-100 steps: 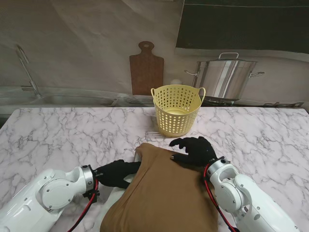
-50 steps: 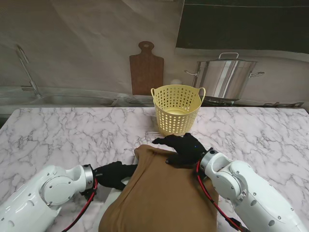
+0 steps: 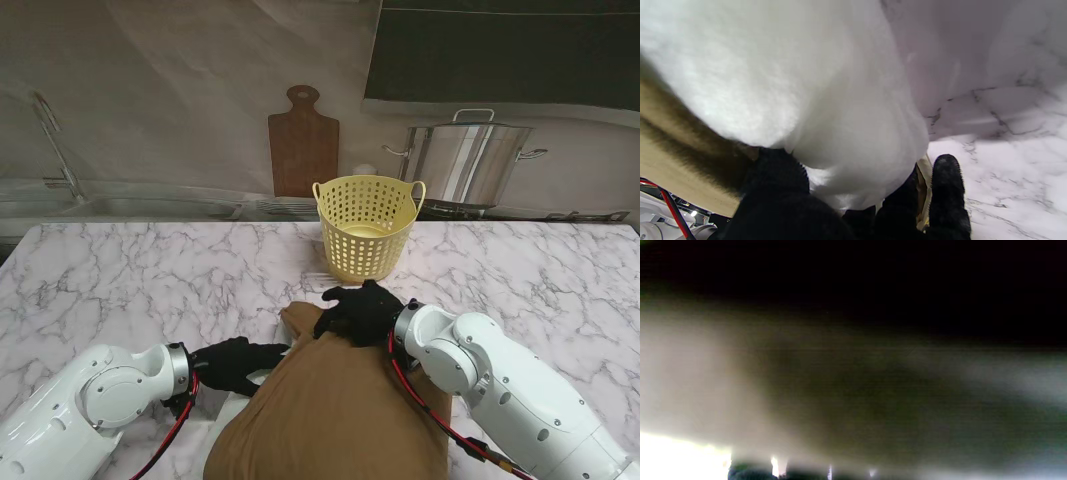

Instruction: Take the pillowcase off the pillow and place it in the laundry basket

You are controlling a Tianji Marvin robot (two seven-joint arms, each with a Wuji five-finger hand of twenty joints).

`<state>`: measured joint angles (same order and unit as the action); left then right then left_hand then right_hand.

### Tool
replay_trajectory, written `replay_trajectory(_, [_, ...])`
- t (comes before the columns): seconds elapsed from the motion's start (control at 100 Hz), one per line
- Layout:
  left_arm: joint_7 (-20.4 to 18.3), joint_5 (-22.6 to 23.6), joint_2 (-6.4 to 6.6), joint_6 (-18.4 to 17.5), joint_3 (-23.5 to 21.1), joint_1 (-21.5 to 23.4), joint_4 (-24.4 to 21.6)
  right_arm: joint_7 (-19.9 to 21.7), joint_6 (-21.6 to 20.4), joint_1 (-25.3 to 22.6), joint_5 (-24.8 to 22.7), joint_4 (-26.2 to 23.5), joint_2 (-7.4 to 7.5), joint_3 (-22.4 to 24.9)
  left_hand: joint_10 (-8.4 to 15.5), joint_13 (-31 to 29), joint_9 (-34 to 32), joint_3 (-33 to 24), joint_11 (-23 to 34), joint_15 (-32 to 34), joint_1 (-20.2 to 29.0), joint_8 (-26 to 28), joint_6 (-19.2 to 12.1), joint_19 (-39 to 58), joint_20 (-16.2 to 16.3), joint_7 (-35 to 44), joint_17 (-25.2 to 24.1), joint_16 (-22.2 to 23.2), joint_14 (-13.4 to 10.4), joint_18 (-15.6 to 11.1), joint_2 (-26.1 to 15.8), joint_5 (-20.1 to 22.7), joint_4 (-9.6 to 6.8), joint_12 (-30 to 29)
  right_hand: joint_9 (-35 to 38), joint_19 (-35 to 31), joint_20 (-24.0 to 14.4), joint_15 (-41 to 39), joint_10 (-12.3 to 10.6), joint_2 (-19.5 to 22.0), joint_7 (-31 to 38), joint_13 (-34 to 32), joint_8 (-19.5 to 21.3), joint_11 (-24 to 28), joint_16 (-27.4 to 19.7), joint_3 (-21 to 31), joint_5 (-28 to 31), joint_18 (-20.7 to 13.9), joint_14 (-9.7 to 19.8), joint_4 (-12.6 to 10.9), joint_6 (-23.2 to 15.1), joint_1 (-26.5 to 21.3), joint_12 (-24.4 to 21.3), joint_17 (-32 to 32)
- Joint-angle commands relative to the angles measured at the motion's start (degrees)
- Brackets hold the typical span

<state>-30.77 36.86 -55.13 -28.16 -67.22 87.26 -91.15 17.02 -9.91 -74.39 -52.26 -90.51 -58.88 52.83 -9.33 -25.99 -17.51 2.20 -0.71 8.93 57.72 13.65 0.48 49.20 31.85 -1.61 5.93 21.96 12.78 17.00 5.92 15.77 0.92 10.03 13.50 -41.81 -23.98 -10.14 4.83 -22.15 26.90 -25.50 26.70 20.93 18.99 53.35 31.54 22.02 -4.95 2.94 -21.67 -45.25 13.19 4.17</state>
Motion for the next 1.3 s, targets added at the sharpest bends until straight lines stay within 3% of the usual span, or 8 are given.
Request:
replay_trajectory(0.0, [-2.3,0.8,0.62,0.4,0.8,0.8,1.1,0.0,-0.7,-1.4,-1.1,0.5,0.57,1.0,6.8,-1.8,-5.0,-1.8,5.2,1.3,7.1,0.6,-3.0,-17.5,0.1,3.8,0.0,0.4,-1.4,-0.3,2.2,3.3,-0.95,1.3,1.1,1.2,1.3,1.8,0.1,-3.8,18.1,1.9,-4.8,-2.1,-1.2,-11.8,4.1,1.9,-0.9,6.2,-4.5,5.6,-0.7,-1.4])
replay_trajectory(0.11, [-3.1,0.8,0.77,0.7,1.1,0.5,1.0,-0.6,-1.4,-3.7,-2.7,-0.4,0.62,3.7,6.9,-1.8,-5.0,-1.8,5.1,1.3,7.3,0.6,-3.0,-17.4,0.0,3.8,0.0,0.4,-1.3,-0.3,2.1,3.2,-0.95,1.4,7.1,1.3,1.1,1.9,0.7,-5.7,22.7,-0.2,1.2,-0.3,-1.3,-20.2,8.5,2.4,-1.2,5.7,-3.9,11.0,2.1,-0.7])
replay_trajectory(0.34, [-4.2,0.5,0.96,1.2,1.5,0.3,0.8,-3.5,-2.1,-6.8,-4.6,-1.0,0.46,7.1,6.9,-1.8,-4.8,-1.7,5.0,1.2,7.3,0.6,-3.1,-17.3,-0.1,3.8,-0.1,0.4,-1.3,-0.4,1.9,3.2,-0.94,1.4,24.1,0.5,1.1,-2.8,-5.5,-8.6,28.2,-11.8,13.5,5.4,1.9,-16.5,17.6,4.1,0.1,5.4,-1.9,11.6,11.5,1.9])
replay_trajectory(0.6, [-5.3,0.6,1.15,1.5,1.4,0.2,0.4,-4.7,0.6,-7.7,-3.3,0.0,0.14,7.3,7.2,-1.6,-4.7,-1.7,5.0,1.1,7.4,0.7,-3.2,-17.3,-0.2,3.8,-0.1,0.4,-1.3,-0.4,1.9,3.3,-0.91,1.4,46.7,-12.5,-5.6,-16.7,-8.0,-10.8,28.4,-37.7,22.3,18.5,12.1,-9.9,6.6,1.7,3.3,5.3,1.7,7.5,24.1,17.9])
replay_trajectory(0.77, [-6.0,0.5,1.27,1.6,1.1,0.4,0.2,-4.4,2.5,-9.2,-3.9,-0.9,0.11,9.0,7.2,-1.5,-4.6,-1.6,4.9,1.0,7.3,0.7,-3.3,-17.3,-0.2,3.9,-0.2,0.4,-1.5,-0.5,1.9,3.5,-0.9,1.4,47.3,-24.5,-7.8,-28.1,-9.0,-10.0,24.8,-47.8,11.7,33.6,17.3,-2.7,-2.2,-3.2,4.9,4.4,7.2,4.5,25.4,27.8])
replay_trajectory(0.99, [-6.7,0.0,1.42,1.8,1.4,0.1,0.2,-3.6,4.7,-10.4,-5.3,-1.1,0.21,10.6,7.3,-1.5,-4.5,-1.6,4.9,0.9,7.2,0.8,-3.3,-17.4,-0.3,3.9,-0.2,0.3,-1.5,-0.5,1.9,3.6,-0.88,1.3,48.7,-29.8,-6.7,-40.1,-5.7,-7.7,-8.7,-49.9,-6.2,38.8,20.7,-1.3,-9.1,-4.5,5.6,2.4,16.3,6.9,25.5,30.9])
replay_trajectory(1.24, [-7.1,-0.3,1.51,1.8,1.6,0.0,0.3,-3.7,8.9,-10.7,-7.8,-0.6,0.19,10.8,7.3,-1.4,-4.4,-1.6,4.9,0.9,7.3,0.8,-3.4,-17.5,-0.3,3.9,-0.1,0.3,-1.5,-0.5,1.8,3.6,-0.88,1.3,50.6,-33.1,-6.3,-50.8,-3.1,-5.9,1.1,-50.1,-14.5,42.2,20.3,0.3,-8.5,-5.2,6.3,0.3,20.3,8.0,25.2,34.0])
replay_trajectory(1.29, [-7.1,-0.3,1.5,1.7,1.5,0.1,0.2,-4.7,9.9,-11.0,-7.8,-0.4,0.01,11.0,7.3,-1.4,-4.5,-1.6,4.9,0.9,7.3,0.8,-3.4,-17.5,-0.3,3.9,-0.2,0.3,-1.5,-0.5,1.8,3.6,-0.88,1.3,50.5,-32.0,-5.6,-45.8,-5.3,-3.5,3.0,-50.1,-14.8,40.0,17.2,-2.5,-5.6,-4.7,5.3,0.4,19.1,8.1,25.3,32.5])
